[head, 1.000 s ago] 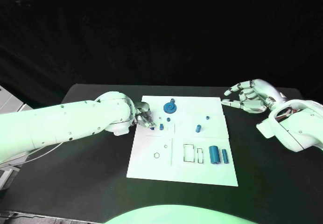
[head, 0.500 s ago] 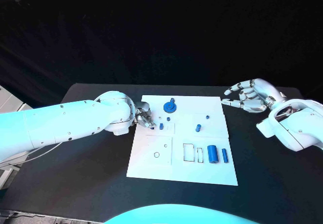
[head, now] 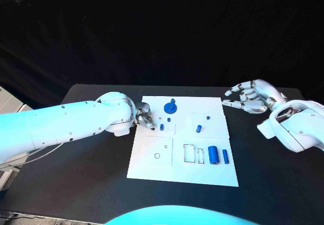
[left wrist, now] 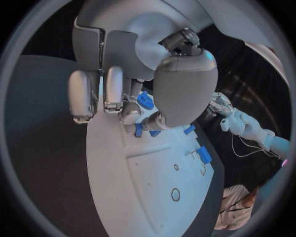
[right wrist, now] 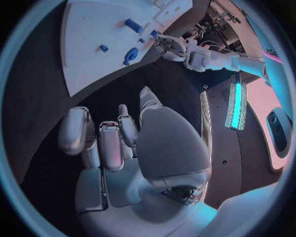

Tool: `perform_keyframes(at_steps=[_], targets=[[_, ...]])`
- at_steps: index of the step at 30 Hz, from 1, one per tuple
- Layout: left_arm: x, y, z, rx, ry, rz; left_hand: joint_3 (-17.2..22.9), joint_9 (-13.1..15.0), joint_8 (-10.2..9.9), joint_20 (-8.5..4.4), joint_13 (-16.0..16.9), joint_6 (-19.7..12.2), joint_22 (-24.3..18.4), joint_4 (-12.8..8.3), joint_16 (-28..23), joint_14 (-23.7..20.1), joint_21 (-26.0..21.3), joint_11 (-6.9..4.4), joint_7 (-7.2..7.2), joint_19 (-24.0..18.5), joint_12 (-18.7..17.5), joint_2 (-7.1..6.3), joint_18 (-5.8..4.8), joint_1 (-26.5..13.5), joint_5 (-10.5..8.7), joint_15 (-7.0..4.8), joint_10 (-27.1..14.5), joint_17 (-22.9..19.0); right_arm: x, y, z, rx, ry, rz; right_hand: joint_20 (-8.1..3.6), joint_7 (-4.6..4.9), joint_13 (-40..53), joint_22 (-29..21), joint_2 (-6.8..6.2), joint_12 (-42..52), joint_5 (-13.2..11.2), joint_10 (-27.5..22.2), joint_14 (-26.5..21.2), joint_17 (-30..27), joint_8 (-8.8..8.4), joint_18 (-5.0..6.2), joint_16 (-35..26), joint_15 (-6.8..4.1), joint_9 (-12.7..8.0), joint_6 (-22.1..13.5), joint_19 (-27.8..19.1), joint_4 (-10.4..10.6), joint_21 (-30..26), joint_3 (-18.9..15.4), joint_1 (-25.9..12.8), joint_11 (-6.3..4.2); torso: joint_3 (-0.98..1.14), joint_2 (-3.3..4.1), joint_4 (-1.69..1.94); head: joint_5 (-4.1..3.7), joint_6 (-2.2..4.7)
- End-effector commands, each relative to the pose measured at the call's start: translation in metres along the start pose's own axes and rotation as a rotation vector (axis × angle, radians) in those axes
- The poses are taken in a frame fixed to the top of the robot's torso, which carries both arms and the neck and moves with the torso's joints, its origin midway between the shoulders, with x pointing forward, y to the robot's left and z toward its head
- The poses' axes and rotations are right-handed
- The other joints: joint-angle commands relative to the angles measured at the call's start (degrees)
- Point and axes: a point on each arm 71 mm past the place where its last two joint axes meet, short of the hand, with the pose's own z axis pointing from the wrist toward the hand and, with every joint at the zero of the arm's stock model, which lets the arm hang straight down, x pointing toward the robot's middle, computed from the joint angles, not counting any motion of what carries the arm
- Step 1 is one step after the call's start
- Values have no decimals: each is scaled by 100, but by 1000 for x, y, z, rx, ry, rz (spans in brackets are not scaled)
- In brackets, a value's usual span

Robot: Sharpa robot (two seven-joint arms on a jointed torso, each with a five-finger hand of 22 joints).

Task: Assemble the parts on the task board

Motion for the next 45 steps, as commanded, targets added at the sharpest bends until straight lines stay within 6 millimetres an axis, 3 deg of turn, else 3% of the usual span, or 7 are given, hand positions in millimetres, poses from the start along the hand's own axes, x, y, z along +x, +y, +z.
perform_keyframes(at_steps=[1, 12, 24, 32, 45], targets=[[7, -2, 2, 1, 36, -20, 546, 7, 24, -2, -7, 60, 13, -502, 8, 568, 6, -6, -28, 40, -7, -22, -47, -96, -14, -56, 42, 1419, 1, 1, 0, -11, 10, -5, -23, -3, 23, 1, 46, -24, 23, -16, 155, 5, 35, 80, -25, -43, 7, -36, -11, -5, -19, -26, -26, -14, 5, 1, -5, 1, -6], [7, 0, 5, -11, 46, -41, 46, 3, -17, -24, -14, 133, 0, -115, -5, 561, -13, -20, -47, 41, -21, -52, -45, -585, -9, -74, 23, 1396, 1, 0, 0, -10, 10, -5, -23, -3, 23, 1, 46, -24, 23, -16, 155, 5, 35, 80, -25, -43, 7, -36, -11, -5, -19, -26, -26, -14, 1, 0, -2, -16, -7], [6, 1, 6, -18, 47, -49, -416, -4, -51, -25, 4, 180, 1, 119, -8, 560, -22, -15, -42, 46, -15, -164, -46, -803, -3, -73, 19, 1393, 1, 0, 0, -10, 10, -5, -24, -3, 16, -5, 52, -30, 24, -21, 154, -3, 40, 81, -32, -43, 6, -40, -11, -4, -29, -31, -38, -14, -1, -1, 1, -25, -17], [5, 4, 7, -30, 44, -54, -800, -18, -95, -21, 6, 199, 0, 150, -15, 556, -28, -6, -31, 48, -19, -154, -45, -1059, 0, -67, 11, 1380, 1, 0, -1, -10, 11, -4, -24, -3, 16, -5, 52, -30, 24, -21, 154, -3, 40, 81, -32, -43, 6, -40, -11, -4, -29, -31, -38, -14, 2, 0, -4, -24, -12], [1, 7, 4, -24, 12, -85, -916, -21, -112, -21, -22, 193, -20, 147, -24, 551, -40, -4, -31, 36, -37, -145, -40, -1118, 12, -67, -7, 1364, 2, 0, -1, -11, 10, -4, -24, -3, 16, -5, 52, -30, 24, -21, 154, -3, 40, 81, -32, -43, 6, -40, -11, -4, -29, -31, -38, -14, -4, 0, -4, -55, 12]])
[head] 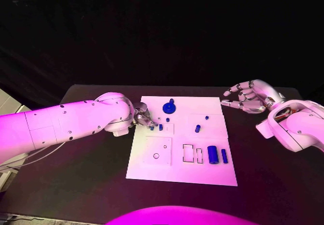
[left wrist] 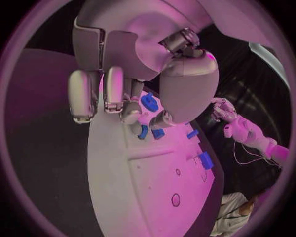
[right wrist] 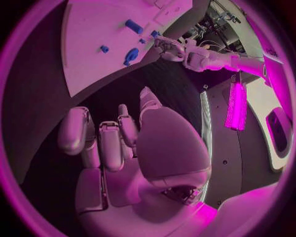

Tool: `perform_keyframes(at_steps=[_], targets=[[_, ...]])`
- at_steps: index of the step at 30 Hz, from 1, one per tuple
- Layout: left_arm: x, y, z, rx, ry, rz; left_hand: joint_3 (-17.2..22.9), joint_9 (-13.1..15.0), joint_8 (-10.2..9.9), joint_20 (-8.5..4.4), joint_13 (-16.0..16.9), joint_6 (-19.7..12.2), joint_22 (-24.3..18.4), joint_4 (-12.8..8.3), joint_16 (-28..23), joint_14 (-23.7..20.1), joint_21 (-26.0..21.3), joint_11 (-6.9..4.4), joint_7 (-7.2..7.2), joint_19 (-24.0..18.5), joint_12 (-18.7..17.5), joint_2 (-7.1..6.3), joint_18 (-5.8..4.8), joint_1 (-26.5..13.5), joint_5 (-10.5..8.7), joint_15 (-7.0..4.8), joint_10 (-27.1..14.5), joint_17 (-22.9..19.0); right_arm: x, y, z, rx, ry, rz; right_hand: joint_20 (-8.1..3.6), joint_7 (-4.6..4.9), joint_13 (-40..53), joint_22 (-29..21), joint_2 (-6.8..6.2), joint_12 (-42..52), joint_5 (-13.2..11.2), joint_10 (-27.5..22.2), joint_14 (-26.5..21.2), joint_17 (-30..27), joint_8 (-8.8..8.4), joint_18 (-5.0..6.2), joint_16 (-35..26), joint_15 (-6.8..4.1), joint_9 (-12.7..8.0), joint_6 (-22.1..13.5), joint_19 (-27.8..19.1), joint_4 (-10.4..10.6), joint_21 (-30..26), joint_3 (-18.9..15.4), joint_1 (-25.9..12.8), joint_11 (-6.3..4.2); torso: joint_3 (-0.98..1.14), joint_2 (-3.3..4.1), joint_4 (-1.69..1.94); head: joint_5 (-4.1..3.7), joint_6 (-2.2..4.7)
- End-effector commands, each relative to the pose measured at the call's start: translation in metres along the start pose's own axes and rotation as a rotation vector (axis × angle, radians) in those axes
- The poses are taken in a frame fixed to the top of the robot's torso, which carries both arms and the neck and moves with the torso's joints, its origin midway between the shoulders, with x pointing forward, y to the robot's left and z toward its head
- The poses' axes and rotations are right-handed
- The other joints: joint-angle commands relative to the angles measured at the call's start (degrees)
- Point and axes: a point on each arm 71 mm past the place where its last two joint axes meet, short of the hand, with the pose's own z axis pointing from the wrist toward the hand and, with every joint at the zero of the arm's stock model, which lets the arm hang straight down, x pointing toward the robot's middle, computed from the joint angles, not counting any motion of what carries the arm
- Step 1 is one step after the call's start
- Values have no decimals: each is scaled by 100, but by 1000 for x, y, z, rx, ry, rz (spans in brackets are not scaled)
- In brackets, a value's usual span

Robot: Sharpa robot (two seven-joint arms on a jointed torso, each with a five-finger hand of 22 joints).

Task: Assemble the parts on the task board

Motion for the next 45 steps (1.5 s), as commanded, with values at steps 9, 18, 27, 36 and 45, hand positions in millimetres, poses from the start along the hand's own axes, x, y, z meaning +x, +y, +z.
perform_keyframes(at_steps=[9, 18, 27, 36, 45], targets=[[-10, -5, -7, 96, -64, -194, -273, -197, -406, 110, -781, -414, -490, -3, -196, 441, -318, 192, 237, -319, -553, 76, 63, 30, 56, 125, -640, 1069, 2, 1, 0, -12, 10, -4, -23, -3, 16, -5, 29, -30, 24, -21, 154, -1, 18, 81, -32, -44, 8, -40, -11, -3, -29, -31, -15, -14, -1, -6, -4, -31, 53], [-26, -15, -16, 291, -181, -386, -374, -757, -817, 472, -1932, -1233, -3522, -63, -1953, -1146, -2514, 621, 672, -2567, -1423, 40, 658, 755, 95, 525, -2325, -1417, 1, -1, 0, -9, 2, -5, -25, -3, -6, -29, 34, -48, 25, -37, 150, -23, 28, 88, -50, -44, 7, -51, -21, -5, -70, -42, -31, -15, 2, -2, 5, -64, 84], [-26, -27, -17, 417, -305, -245, -204, -1725, -1146, 625, -3096, -1346, -4251, -401, -3414, -2396, -3634, 786, 795, -2600, -2580, -394, 660, 2264, 46, 685, -2950, -3162, 0, -1, 0, -10, -8, -6, -36, -14, -849, -138, 41, -947, 34, -752, 111, -149, 98, 117, -168, -54, 2, -82, -66, -10, -268, -54, 28, -27, -5, 0, 11, -110, 107], [-10, -48, -9, 531, -370, 54, -282, -2281, -1287, 618, -3783, -1217, -4208, -595, -3307, -2363, -3599, 830, 727, -2521, -3196, -485, 660, 2603, 53, 709, -2982, -3364, 0, -2, -1, -10, -9, -2, -51, -26, -1838, -260, 54, -1944, 37, -1286, 79, -270, 176, 147, -303, -71, -13, -121, -105, -9, -502, -66, 82, -44, -8, 3, 8, -140, 151], [-1, -59, 3, 511, -366, 239, -500, -2696, -1372, 607, -4194, -968, -3909, -542, -2376, -1819, -3163, 822, 636, -2317, -3432, -490, 662, 2671, 64, 687, -2827, -2990, 2, -2, -1, -12, -6, -3, -53, -26, -1921, -265, 59, -2021, 37, -1316, 83, -263, 181, 148, -305, -73, -16, -128, -103, -7, -514, -67, 86, -45, -2, 4, 3, -140, 162]])
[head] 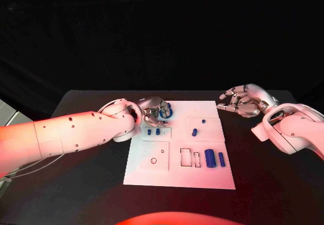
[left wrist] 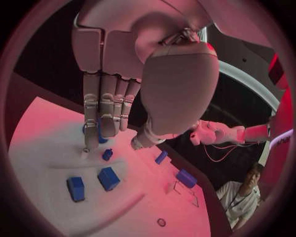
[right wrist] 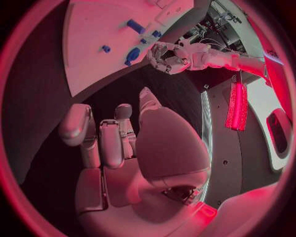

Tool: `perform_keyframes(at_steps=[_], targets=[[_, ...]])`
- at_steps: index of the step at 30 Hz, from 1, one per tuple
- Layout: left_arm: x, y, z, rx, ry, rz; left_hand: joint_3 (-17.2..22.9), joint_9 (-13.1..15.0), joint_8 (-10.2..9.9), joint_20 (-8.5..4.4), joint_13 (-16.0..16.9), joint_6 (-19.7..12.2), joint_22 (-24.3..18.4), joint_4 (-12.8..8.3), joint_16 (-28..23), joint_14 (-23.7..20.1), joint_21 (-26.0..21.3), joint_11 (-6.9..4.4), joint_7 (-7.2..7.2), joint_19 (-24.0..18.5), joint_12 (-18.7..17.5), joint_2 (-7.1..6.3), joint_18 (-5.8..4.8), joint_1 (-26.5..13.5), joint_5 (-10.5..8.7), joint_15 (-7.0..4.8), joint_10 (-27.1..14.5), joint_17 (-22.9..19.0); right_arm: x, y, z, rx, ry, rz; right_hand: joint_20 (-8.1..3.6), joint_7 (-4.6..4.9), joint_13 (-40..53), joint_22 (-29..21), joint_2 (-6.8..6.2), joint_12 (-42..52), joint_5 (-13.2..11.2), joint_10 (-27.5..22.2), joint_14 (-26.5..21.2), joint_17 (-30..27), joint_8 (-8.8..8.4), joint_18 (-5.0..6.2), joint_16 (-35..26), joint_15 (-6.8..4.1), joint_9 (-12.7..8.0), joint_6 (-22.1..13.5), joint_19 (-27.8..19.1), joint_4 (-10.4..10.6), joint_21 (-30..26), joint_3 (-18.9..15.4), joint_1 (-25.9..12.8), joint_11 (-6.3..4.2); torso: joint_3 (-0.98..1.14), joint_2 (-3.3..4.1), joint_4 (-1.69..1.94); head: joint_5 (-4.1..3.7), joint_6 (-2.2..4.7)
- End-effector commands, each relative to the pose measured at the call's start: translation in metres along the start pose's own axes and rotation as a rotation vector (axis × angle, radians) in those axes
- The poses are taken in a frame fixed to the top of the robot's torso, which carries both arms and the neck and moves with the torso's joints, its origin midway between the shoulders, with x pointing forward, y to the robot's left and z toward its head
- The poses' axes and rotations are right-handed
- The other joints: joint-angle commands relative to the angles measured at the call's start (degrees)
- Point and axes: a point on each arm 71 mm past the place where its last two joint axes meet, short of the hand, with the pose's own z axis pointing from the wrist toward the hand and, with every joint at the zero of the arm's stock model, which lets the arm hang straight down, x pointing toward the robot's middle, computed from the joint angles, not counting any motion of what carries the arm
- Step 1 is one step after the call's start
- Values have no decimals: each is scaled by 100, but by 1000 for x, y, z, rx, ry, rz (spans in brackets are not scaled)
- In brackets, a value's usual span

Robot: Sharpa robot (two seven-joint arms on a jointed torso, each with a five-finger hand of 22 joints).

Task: Assemble the parts on the task board

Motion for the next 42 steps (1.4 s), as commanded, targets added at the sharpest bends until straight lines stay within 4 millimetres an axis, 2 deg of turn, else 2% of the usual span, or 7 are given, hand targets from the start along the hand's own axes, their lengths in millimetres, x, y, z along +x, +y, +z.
perform_keyframes(at_steps=[1, 13, 25, 37, 40, 41, 42], targets=[[4, -4, 3, 41, 21, 147, -34, -77, -42, -8, -63, 91, 66, 17, 236, 150, 97, 4, 11, 57, -33, 25, 65, 67, -3, -4, 62, 184, 1, 2, 0, -18, 1, -4, 9, 6, -5, -4, 13, -31, 37, -40, 82, 3, 26, 58, -39, -30, -8, -37, -41, -8, -21, -35, 39, 3, 8, 1, -1, 0, 2], [11, -4, 12, -22, 81, 233, 133, -390, -222, -3, -291, 425, 1278, 2, 1148, 787, 1164, -13, -66, 651, -117, 12, -111, 174, 2, -24, 225, 993, 2, 2, 0, -20, 3, -4, 7, 5, -188, -10, 15, -205, 37, -122, 85, -5, 38, 58, -56, -32, -12, -46, -34, -7, -37, -41, 37, 2, 7, -3, -2, 0, -20], [13, -5, 17, -43, 90, 263, 227, -473, -311, -17, -339, 628, 1654, 27, 1336, 945, 1482, -58, -55, 825, -94, 34, -163, 144, -15, -52, 408, 1124, 2, 3, 0, -25, 2, -3, 2, 1, -677, -203, 22, -657, 40, -308, 21, -235, 75, 112, -247, -37, -24, -64, -128, -7, -373, -50, 44, -3, 4, -2, 1, 2, -22], [15, -6, 19, -50, 104, 262, 440, -502, -356, -63, -398, 854, 1910, -42, 1452, 1070, 1699, -116, -54, 945, -130, 96, -202, 250, -19, -103, 623, 1227, 3, 4, 1, -30, 1, 2, 5, 1, -1176, -1082, 33, -1019, 49, -268, -300, -1241, 158, 322, -1213, -36, -60, -94, -546, -6, -1834, -73, 61, -2, 7, -2, 6, 3, -23], [16, -6, 19, -51, 113, 259, 512, -509, -379, -84, -418, 939, 2011, -78, 1496, 1114, 1781, -143, -64, 992, -152, 125, -219, 276, -20, -125, 719, 1273, 3, 4, 1, -31, 1, 3, 15, 8, -1349, -1606, 40, -1160, 51, -280, -502, -1798, 183, 434, -1807, -25, -76, -103, -785, -7, -2676, -77, 65, 6, 7, -3, 4, 5, -25], [16, -6, 20, -52, 116, 256, 543, -512, -392, -94, -429, 979, 2034, -101, 1508, 1124, 1803, -156, -71, 995, -166, 132, -221, 289, -22, -135, 768, 1275, 3, 4, 1, -31, 1, 4, 28, 15, -1494, -2024, 47, -1282, 54, -286, -638, -2210, 198, 512, -2287, -17, -88, -113, -941, -10, -3324, -79, 65, 17, 8, -5, 0, 10, -25], [16, -6, 20, -52, 118, 254, 561, -515, -402, -100, -435, 1001, 2057, -110, 1518, 1132, 1822, -164, -73, 1002, -175, 141, -225, 288, -22, -142, 801, 1284, 3, 4, 1, -32, 1, 4, 30, 17, -1518, -2066, 44, -1301, 52, -287, -641, -2237, 201, 517, -2335, -15, -90, -114, -944, -7, -3385, -82, 65, 17, 10, -7, -2, 11, -26]])
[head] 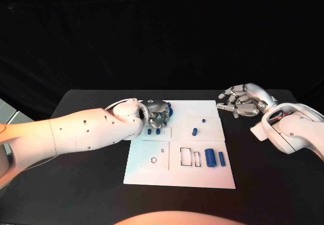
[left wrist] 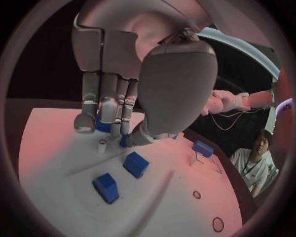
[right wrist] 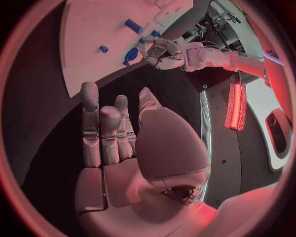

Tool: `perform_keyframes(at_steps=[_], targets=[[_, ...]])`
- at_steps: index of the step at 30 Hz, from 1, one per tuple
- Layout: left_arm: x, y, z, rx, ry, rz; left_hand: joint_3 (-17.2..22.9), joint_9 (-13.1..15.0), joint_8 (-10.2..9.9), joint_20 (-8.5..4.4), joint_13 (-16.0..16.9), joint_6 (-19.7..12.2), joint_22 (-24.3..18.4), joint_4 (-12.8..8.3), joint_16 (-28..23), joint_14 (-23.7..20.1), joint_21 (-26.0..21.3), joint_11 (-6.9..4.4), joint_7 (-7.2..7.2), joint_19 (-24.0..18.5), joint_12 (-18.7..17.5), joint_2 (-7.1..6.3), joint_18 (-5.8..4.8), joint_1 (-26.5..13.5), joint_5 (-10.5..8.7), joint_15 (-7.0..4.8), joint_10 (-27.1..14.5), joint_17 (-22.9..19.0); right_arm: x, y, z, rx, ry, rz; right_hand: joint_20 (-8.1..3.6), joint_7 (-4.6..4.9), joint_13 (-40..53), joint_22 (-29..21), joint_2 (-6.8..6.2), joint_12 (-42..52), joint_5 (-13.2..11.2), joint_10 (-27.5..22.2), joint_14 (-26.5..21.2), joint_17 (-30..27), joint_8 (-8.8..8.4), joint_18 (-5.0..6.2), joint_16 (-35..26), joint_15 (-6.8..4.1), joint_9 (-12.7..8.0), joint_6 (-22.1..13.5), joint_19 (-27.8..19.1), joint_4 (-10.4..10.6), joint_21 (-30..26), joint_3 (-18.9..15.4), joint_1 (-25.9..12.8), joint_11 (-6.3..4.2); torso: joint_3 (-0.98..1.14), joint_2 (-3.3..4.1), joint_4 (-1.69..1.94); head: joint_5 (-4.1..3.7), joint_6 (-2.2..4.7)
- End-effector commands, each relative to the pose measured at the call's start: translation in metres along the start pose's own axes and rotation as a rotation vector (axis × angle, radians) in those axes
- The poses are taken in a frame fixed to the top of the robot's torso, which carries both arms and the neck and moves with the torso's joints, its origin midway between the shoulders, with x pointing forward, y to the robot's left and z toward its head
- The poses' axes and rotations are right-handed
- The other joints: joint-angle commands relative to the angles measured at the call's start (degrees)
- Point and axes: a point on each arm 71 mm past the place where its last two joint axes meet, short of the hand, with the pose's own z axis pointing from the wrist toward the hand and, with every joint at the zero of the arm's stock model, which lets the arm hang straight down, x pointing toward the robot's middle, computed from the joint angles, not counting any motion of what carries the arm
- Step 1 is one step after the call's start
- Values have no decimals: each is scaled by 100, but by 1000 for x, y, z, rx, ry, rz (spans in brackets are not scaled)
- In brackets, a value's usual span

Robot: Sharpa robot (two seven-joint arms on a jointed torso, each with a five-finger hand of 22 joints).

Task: Assemble the parts on the task board

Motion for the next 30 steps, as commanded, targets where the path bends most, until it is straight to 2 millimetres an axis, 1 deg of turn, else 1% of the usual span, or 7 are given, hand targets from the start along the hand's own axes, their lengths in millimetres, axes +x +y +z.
perform_keyframes(at_steps=[1, 9, 13, 22, 25, 26, 30], targets=[[2, -1, 1, 0, 27, 0, 51, -12, -43, -6, -15, 64, 57, -6, 47, 60, 57, -6, 1, 59, -39, 24, -77, 42, -23, -7, 77, 25, 1, 2, 0, -19, 1, 1, 8, 11, -117, -242, 19, -90, 30, 15, -55, -216, 35, 117, -298, 5, -12, -45, -42, 10, -359, -38, 42, 22, 3, -4, -5, 6, -3], [3, -3, 2, 5, 40, -11, 92, -33, -123, -19, -63, 84, 139, -23, 96, 112, 123, -12, 3, 86, -140, 3, -91, 0, -28, -16, 145, 81, 1, 2, 0, -19, 2, 2, 8, 11, -165, -291, 19, -117, 29, 26, -46, -259, 43, 117, -387, 4, -18, -47, -11, 11, -418, -40, 44, 22, 1, -1, -3, 3, -7], [4, -3, 3, 4, 50, -12, 149, -69, -268, -6, -151, 55, 249, -51, 150, 163, 212, 23, -3, 131, -342, -23, -111, -47, -30, 7, 151, 119, 1, 2, 0, -19, 3, 3, 8, 11, -165, -291, 19, -117, 29, 26, -46, -259, 43, 117, -387, 4, -18, -47, -11, 11, -418, -40, 44, 22, 2, -1, -1, 2, -6], [7, -2, 5, -2, 61, -15, 178, -81, -338, 10, -197, 50, 333, -70, 184, 195, 273, 37, 8, 174, -447, -21, -127, -67, -31, 22, 171, 157, 1, 2, 0, -19, 5, 3, 8, 10, -184, -310, 20, -127, 28, 31, -43, -273, 48, 117, -422, 4, -20, -45, 1, 11, -442, -42, 42, 22, 0, 4, -3, -4, -7], [8, -2, 5, -5, 63, -16, 214, -73, -353, 10, -214, 113, 406, -111, 212, 229, 329, 22, 33, 219, -488, 18, -137, -44, -30, 14, 255, 194, 1, 2, 0, -18, 6, 3, 8, 10, -193, -320, 22, -132, 27, 34, -42, -283, 51, 117, -441, 4, -21, -43, 7, 12, -454, -43, 39, 21, 0, 1, -5, -9, -10], [8, -2, 5, -7, 63, -15, 256, -60, -346, -3, -211, 182, 516, -168, 242, 276, 406, -12, 43, 297, -483, 67, -156, 12, -33, -12, 375, 256, 1, 2, 0, -18, 6, 3, 8, 10, -193, -320, 22, -132, 27, 34, -42, -283, 51, 117, -441, 4, -21, -43, 7, 12, -454, -43, 39, 21, 0, -1, -5, -9, -13], [8, -1, 5, -12, 58, -14, 351, -37, -361, -53, -201, 319, 678, -324, 277, 350, 535, -75, 35, 405, -514, 158, -185, 109, -40, -73, 599, 318, 1, 2, 0, -18, 7, 4, 8, 10, -193, -320, 22, -132, 27, 34, -42, -283, 51, 117, -441, 4, -21, -43, 7, 12, -454, -43, 39, 21, 1, -2, 0, -13, -12]])
